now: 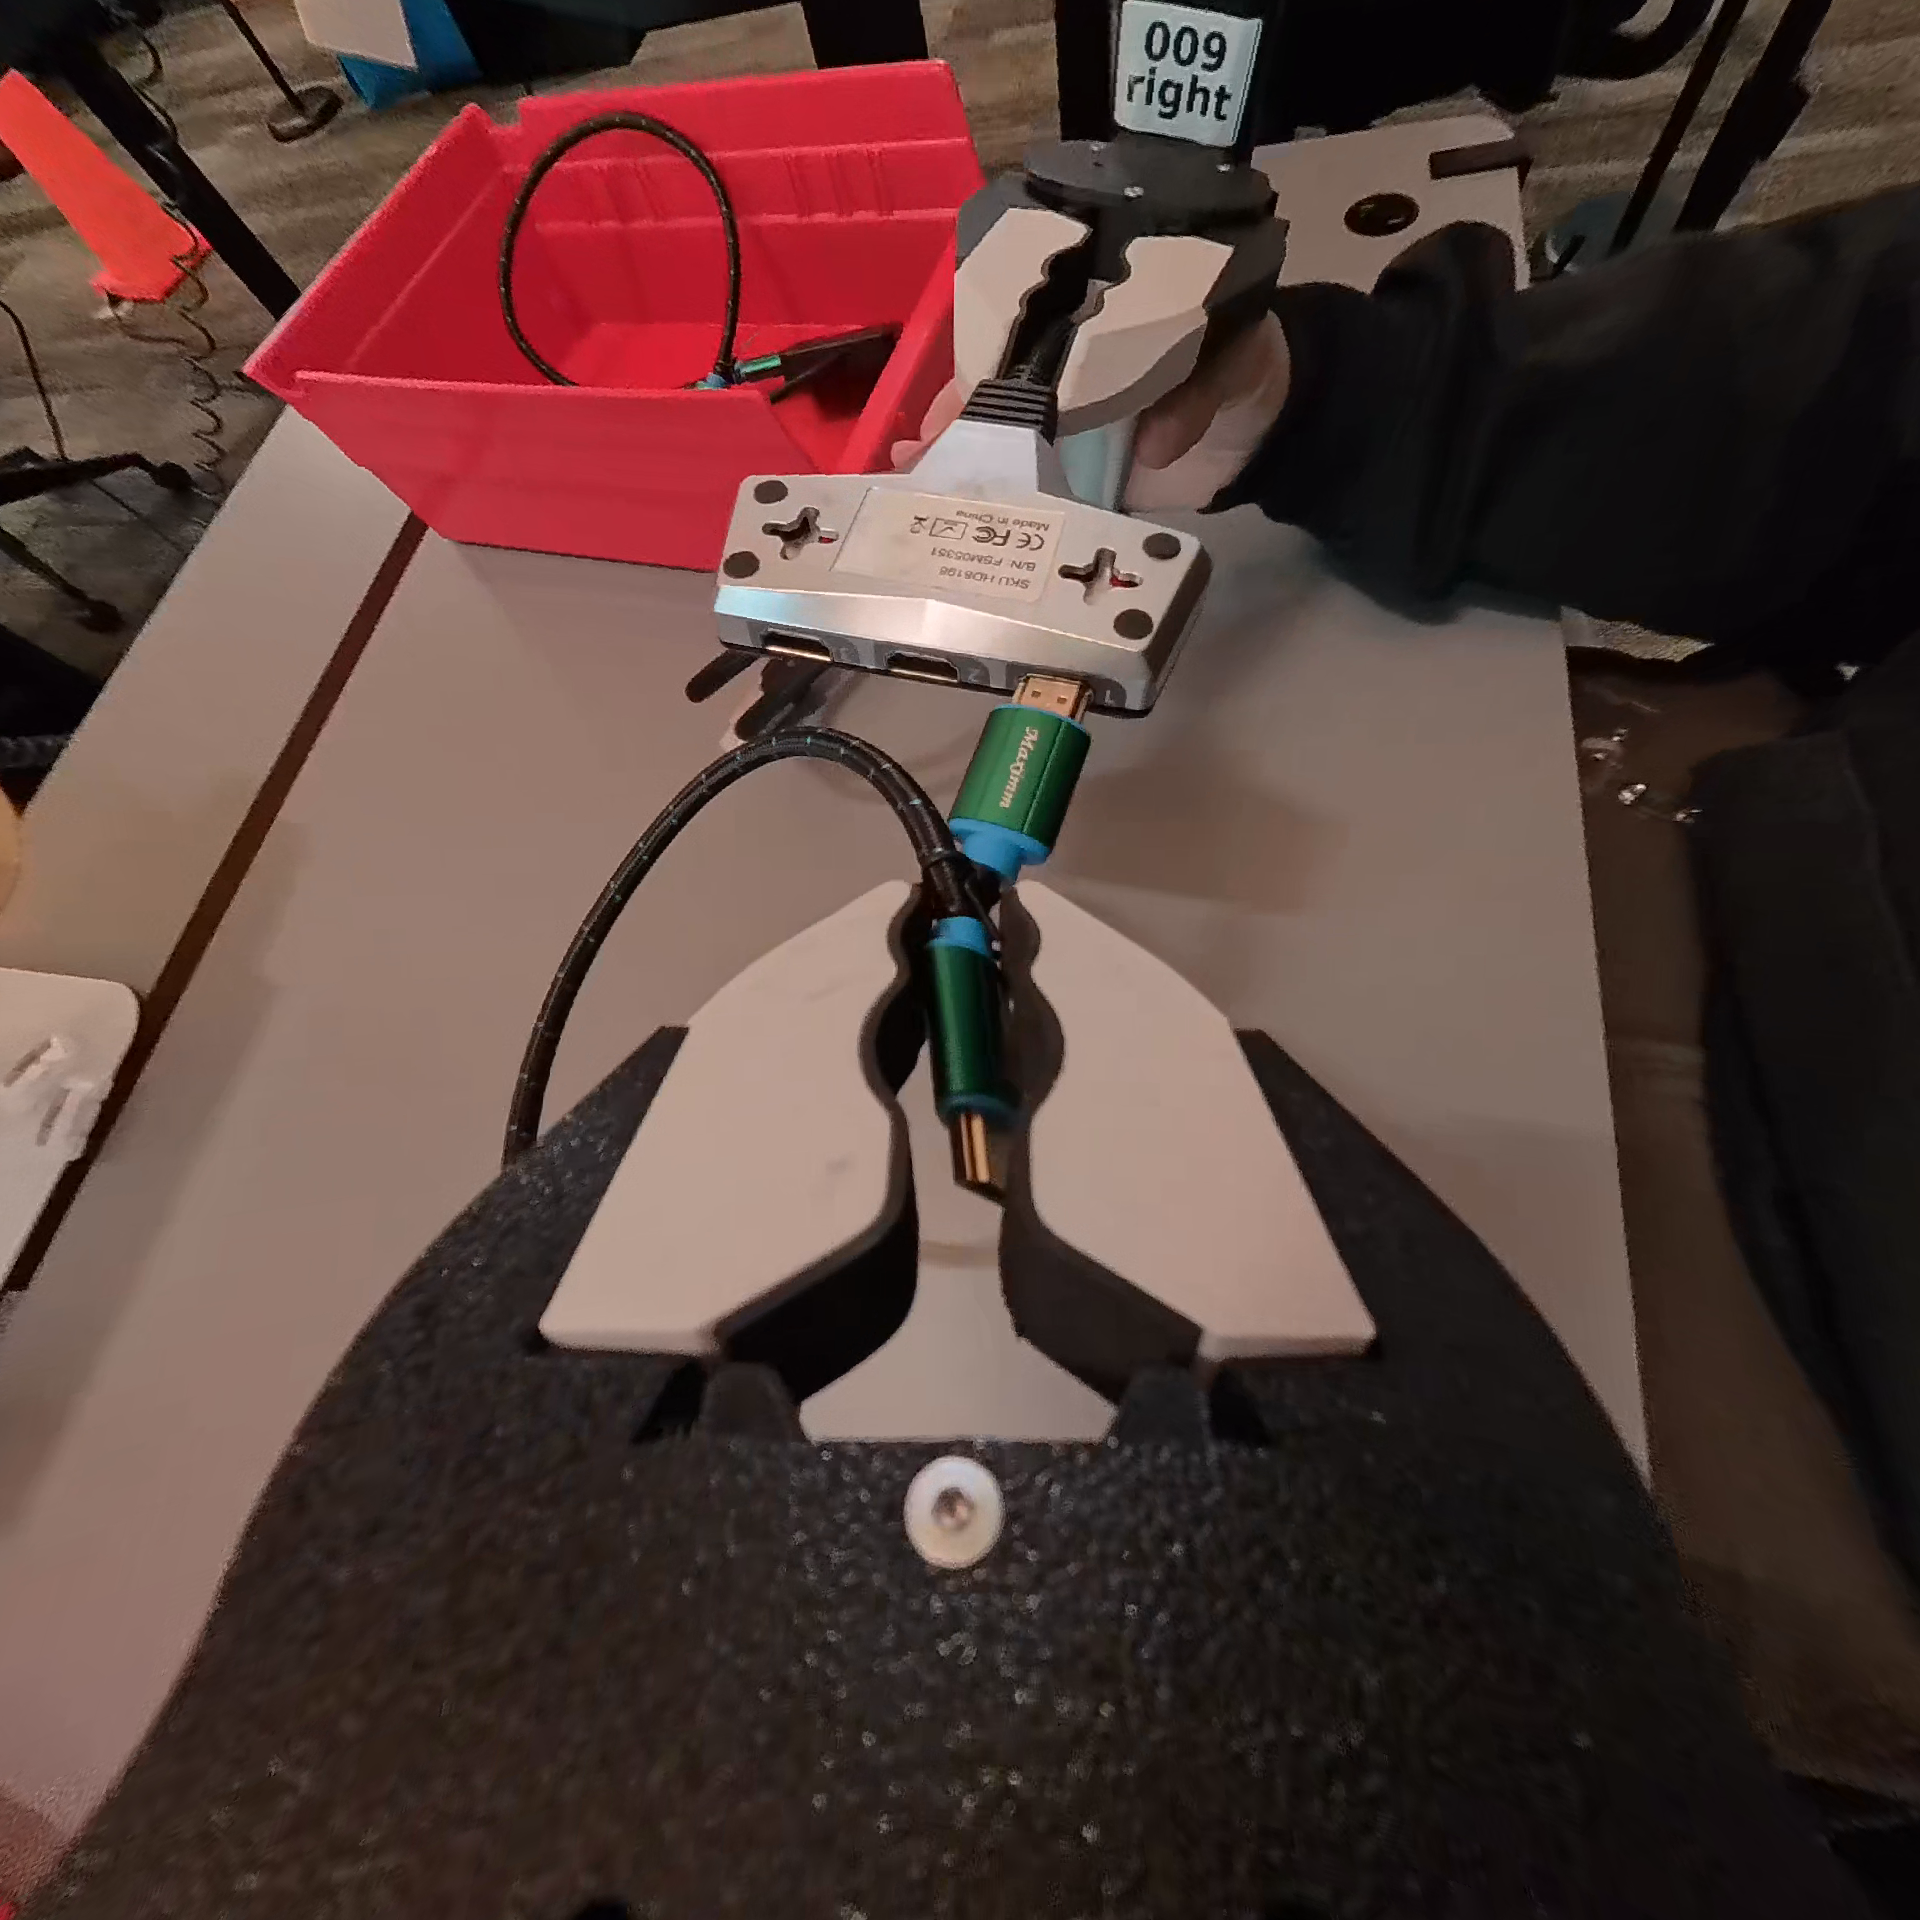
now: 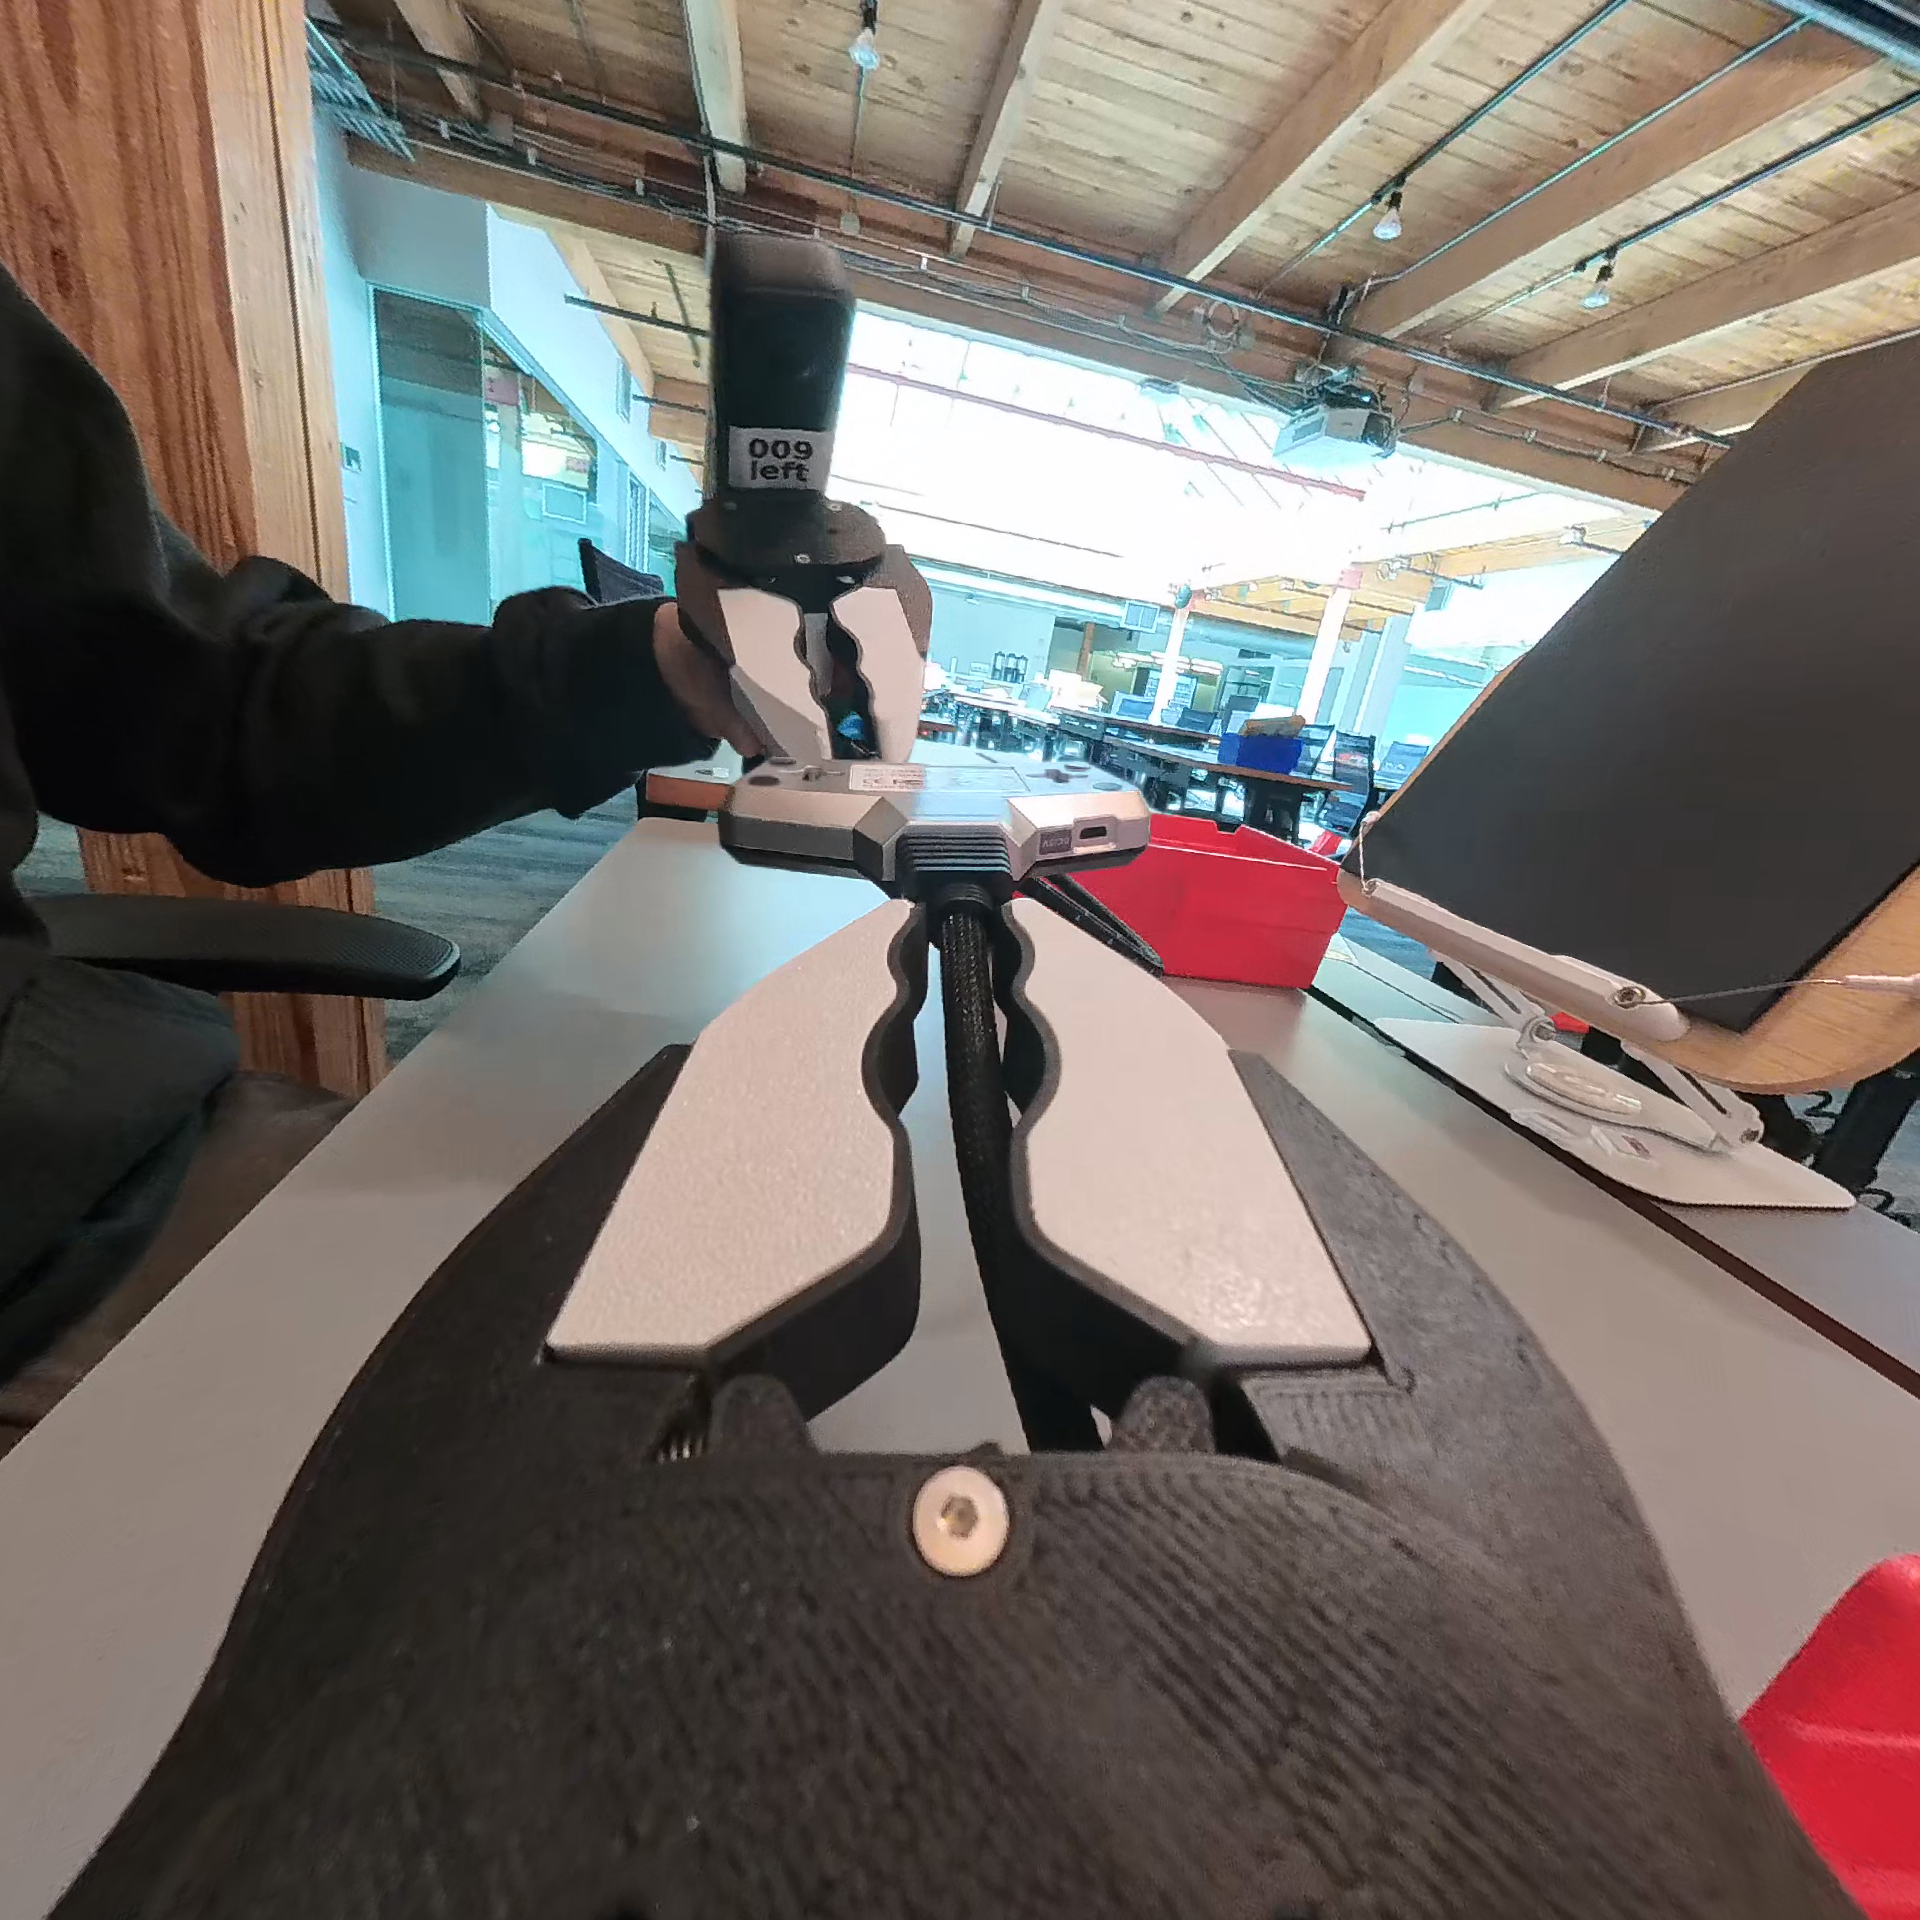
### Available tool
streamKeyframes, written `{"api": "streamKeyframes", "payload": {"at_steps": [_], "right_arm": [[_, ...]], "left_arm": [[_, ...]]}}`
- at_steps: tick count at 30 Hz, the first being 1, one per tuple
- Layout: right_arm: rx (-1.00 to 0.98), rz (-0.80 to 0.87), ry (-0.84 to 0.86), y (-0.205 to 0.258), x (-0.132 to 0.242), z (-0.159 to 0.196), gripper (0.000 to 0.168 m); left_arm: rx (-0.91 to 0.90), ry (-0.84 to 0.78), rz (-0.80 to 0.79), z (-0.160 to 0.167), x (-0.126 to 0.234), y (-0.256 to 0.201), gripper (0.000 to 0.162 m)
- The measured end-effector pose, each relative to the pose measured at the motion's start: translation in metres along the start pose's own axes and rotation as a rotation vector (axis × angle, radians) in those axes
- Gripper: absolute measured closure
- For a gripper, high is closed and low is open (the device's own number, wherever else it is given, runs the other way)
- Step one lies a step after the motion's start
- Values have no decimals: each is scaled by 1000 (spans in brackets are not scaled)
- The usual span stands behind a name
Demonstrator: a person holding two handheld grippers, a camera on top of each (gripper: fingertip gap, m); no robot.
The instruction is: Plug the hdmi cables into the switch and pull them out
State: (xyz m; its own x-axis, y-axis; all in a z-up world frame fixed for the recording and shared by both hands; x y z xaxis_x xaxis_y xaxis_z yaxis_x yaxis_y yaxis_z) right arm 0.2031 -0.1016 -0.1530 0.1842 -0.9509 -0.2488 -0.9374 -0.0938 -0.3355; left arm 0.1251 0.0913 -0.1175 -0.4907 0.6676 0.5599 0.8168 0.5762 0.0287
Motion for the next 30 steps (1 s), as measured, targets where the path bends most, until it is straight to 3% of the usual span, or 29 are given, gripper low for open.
{"api": "streamKeyframes", "payload": {"at_steps": [10,15,20,24,28,30], "right_arm": [[-35,-36,-15,2,-1,-2,156],[-24,-29,53,2,0,3,156],[13,-22,128,3,-4,10,156],[1,20,102,-1,-2,10,156],[36,33,158,-1,-8,13,157],[17,49,134,-4,-4,13,156]], "left_arm": [[-12,-79,53,3,3,-8,151],[-121,3,-72,-1,2,-13,151],[-229,227,-223,2,-1,-12,151],[-117,162,-271,-4,-1,-9,152],[-101,246,-365,5,-5,-5,152],[3,148,-308,2,-4,-6,152]]}}
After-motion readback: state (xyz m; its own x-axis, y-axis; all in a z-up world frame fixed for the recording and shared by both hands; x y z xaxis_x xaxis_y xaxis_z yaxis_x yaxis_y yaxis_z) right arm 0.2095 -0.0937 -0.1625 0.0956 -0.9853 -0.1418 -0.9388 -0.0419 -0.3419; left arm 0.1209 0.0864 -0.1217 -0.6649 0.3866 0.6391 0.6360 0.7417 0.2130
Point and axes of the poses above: each gripper's, where its closed fingertips meet, x back along the fingers, z out of its underside, y = z × x across the jaws, the point moved 5 cm from there along x, back along the fingers, and after that the axes turned 11 degrees about x, right-handed, at the moved point
